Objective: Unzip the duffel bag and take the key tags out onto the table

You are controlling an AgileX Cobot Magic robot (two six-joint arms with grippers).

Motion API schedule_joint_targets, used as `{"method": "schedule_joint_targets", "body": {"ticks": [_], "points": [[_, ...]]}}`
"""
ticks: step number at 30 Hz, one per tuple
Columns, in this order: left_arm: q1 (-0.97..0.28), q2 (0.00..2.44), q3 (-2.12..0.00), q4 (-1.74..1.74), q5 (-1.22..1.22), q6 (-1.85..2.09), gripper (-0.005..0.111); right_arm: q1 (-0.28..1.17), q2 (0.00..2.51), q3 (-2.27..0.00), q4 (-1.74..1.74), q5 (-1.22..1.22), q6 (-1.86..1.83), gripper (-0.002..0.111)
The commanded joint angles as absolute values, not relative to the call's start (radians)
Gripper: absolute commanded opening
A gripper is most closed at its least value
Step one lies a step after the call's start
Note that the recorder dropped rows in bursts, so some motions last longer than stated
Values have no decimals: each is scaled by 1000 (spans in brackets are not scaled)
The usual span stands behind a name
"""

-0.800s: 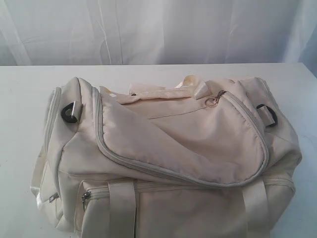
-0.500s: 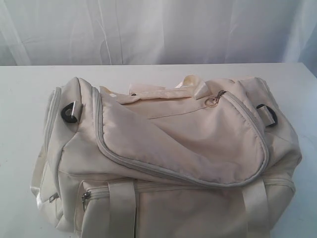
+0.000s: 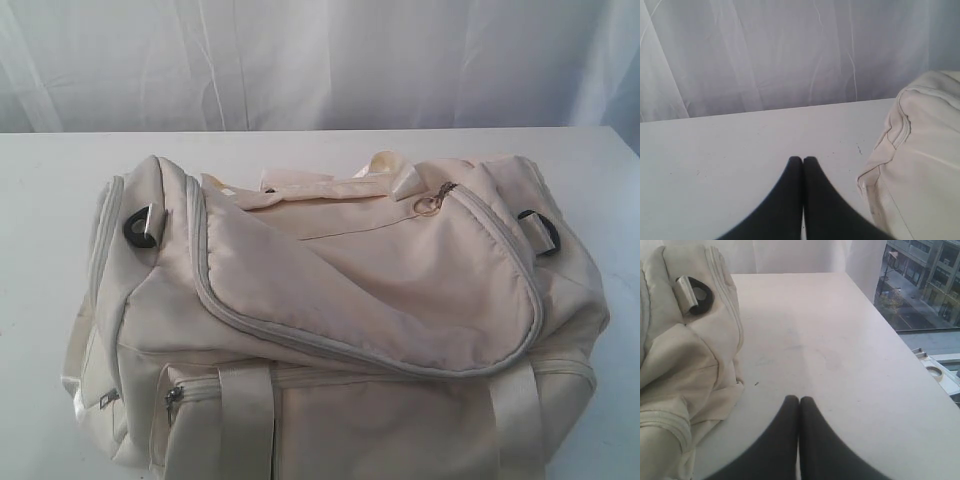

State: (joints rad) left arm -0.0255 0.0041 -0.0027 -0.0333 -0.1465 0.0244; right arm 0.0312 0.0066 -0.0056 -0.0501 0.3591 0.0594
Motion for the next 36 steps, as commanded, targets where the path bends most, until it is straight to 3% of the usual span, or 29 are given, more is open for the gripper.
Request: {"method": "schedule_joint_targets", "body": {"ticks": [1,9,16,22,29,36], "points": [[-25,0,0,-36,-161,27,0,28,0,0,-59,265,49,0],[-25,0,0,-36,-211,27,0,28,0,0,-56,-369,49,0],[-25,0,0,-36,-379,19,0,28,0,0,-48,-652,49,0],[-25,0,0,-36,-489,17,0,28,0,0,-41,-730,87,0],[-25,0,0,-36,-505,-129,0,28,0,0,-37,-778,631,0],[-25,94,-79,-36,-501,-144,0,28,0,0,-40,-598,690,0]]}}
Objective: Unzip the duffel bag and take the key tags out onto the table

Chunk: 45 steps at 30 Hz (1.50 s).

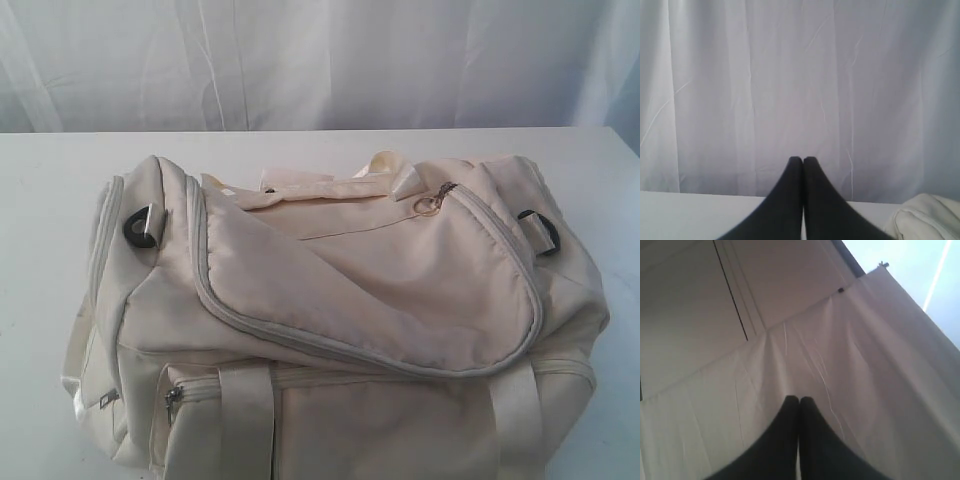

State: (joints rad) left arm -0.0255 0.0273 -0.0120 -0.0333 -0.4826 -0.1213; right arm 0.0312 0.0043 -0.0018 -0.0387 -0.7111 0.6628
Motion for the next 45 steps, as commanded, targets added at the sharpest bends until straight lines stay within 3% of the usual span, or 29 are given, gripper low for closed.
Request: {"method": "schedule_joint_targets", "body": {"ticks": [1,11,18,23,28,31,39,45], "points": [[-25,121,-106,-36,-501,-146,0,28,0,0,-40,-538,690,0],[-80,406,-302,205,-313,-452,0,28,84,-239,-62,116,644,0],[-267,660,-467,618,-93,-709,0,71,314,-431,6,324,300,0],[-415,803,-585,643,113,-670,0,126,542,-569,128,546,-6,0],[-568,890,-695,467,299,-424,0,169,807,-732,233,649,-199,0],[-621,946,-795,179,435,-82,0,207,963,-852,235,681,-249,0],[-629,1142,-1114,-293,856,451,0,369,1342,-1174,199,717,-523,0],[-629,1220,-1134,-308,887,479,0,480,1596,-1390,74,704,-544,0]]}}
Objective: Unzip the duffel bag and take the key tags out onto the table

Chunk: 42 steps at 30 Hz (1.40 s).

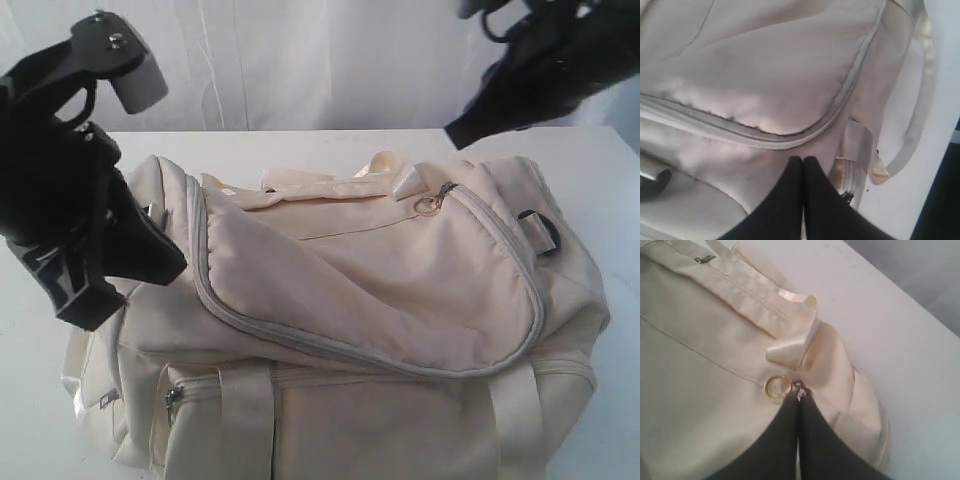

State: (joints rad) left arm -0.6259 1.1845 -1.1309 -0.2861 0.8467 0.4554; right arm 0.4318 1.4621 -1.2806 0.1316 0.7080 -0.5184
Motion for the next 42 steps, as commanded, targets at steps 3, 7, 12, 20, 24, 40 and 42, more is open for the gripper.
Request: {"method": "schedule_joint_targets", "body": {"ticks": [3,7,12,20,24,40,42], "points": [[-629,1237,-1118,-308,869,486,0,493,1705,-1478,70,711,-544,0],[-629,1239,-1095,-308,837,499,0,500,1818,-1553,69,763,-573,12],[-629,1239,-1078,-342,842,499,0,509,1880,-1561,58,819,-641,51],[-629,1238,-1078,-385,862,499,0,511,1894,-1561,-62,855,-673,58],[-629,1238,-1078,-395,864,499,0,511,1911,-1561,-62,851,-675,58],[-629,1238,-1078,-400,866,499,0,511,1981,-1562,-108,880,-677,18],[-629,1234,-1078,-400,866,499,0,511,1966,-1571,-108,860,-674,7]]}}
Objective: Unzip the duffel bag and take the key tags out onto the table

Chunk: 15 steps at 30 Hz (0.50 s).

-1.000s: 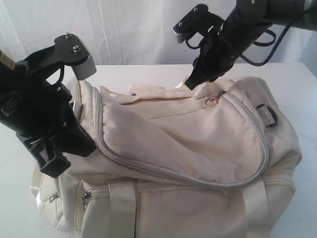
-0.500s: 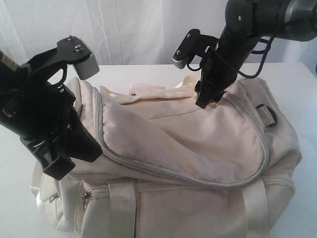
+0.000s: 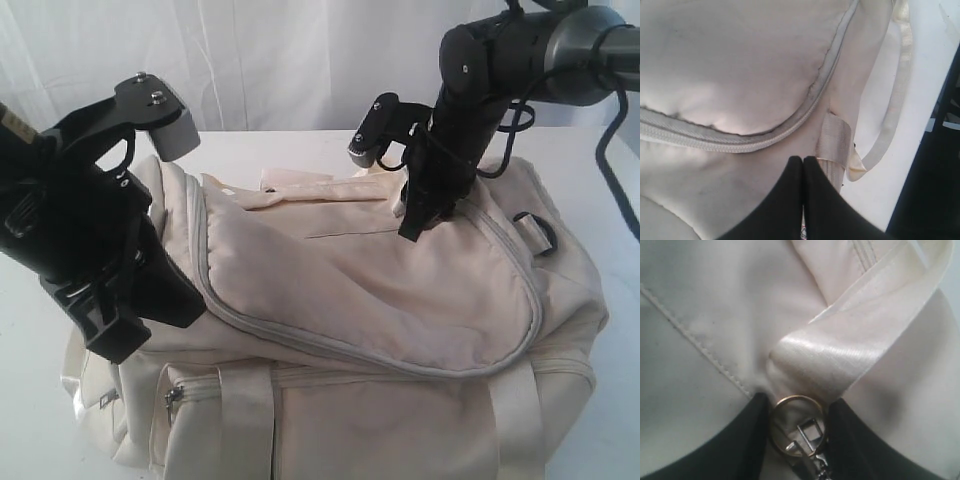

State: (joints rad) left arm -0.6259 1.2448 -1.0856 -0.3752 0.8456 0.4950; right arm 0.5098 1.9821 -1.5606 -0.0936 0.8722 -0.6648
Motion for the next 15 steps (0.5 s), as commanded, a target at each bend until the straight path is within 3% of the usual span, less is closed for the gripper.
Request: {"method": "schedule_joint_targets", "body": {"ticks": [1,9,15], "points": [[-629,1234,-1078,-400,866,499,0,511,1951,-1575,-106,842,-654,2],[-629,1234,-1078,-403,866,499,0,511,1836,-1575,-106,812,-590,0],[-629,1234,-1078,-403,852,502,0,511,1750,-1575,-106,927,-496,0]]}}
